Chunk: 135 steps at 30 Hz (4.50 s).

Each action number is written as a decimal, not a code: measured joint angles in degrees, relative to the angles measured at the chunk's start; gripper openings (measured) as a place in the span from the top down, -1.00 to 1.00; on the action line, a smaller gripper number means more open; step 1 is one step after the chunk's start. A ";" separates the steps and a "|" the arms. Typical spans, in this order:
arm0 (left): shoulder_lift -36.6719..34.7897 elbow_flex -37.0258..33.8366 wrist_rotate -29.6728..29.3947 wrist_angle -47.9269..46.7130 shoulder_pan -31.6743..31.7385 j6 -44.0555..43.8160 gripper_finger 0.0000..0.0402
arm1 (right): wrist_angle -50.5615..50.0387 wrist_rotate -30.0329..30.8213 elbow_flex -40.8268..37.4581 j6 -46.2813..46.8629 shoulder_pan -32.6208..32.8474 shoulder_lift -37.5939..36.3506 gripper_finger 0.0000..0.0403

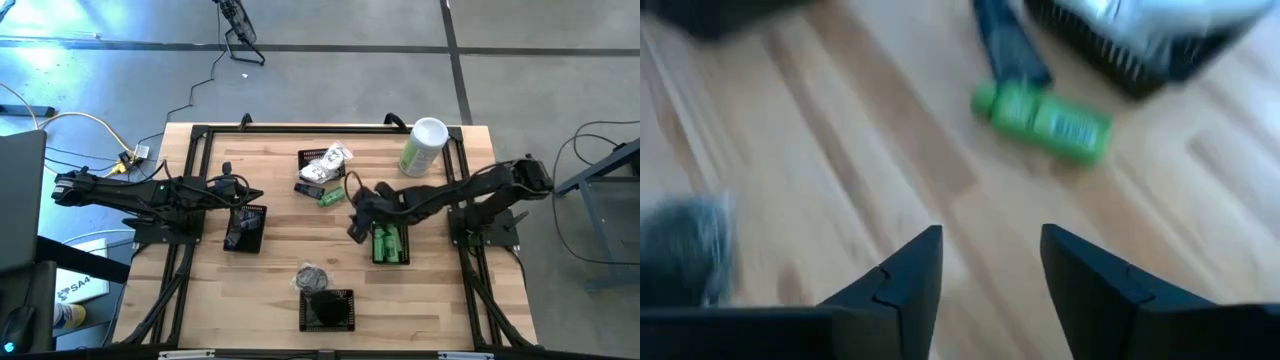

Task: Pick & Place Travel size toiletries
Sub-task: Put the green bottle into the middle right black bin

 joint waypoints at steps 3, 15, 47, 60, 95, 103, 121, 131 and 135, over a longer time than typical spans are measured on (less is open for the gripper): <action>0.00 0.00 0.00 0.00 0.02 0.35 0.95 | 4.34 0.17 0.02 -2.31 -2.39 0.00 0.24; 0.00 0.00 0.00 0.04 0.00 0.60 0.95 | 6.52 -5.32 0.02 -14.21 -8.95 0.00 0.26; -0.02 0.00 -0.02 -0.33 0.00 0.86 0.95 | 27.82 -0.29 0.02 -13.80 -12.66 17.92 0.99; -0.02 0.00 -0.02 -0.46 0.01 1.06 0.95 | 28.93 -0.14 0.06 -11.26 -14.28 22.17 0.99; 0.00 0.00 -0.02 -0.81 0.00 2.08 0.95 | 28.11 -14.14 -0.07 -4.72 -5.85 19.87 0.99; -0.02 0.00 -0.02 -0.83 0.01 2.08 0.95 | 28.45 -15.41 -0.04 -15.37 -6.37 12.67 0.99; -0.01 0.00 0.00 -0.86 0.00 2.08 0.95 | 27.15 -20.98 -0.02 -27.43 -6.32 11.06 0.54; -0.02 0.00 0.00 -0.88 0.00 2.08 0.95 | 27.20 -19.87 -0.02 -29.41 -6.32 11.06 -0.35; 0.00 0.00 0.00 -0.88 0.00 2.08 0.95 | 27.27 -18.20 -0.02 -32.52 -6.14 11.06 -0.51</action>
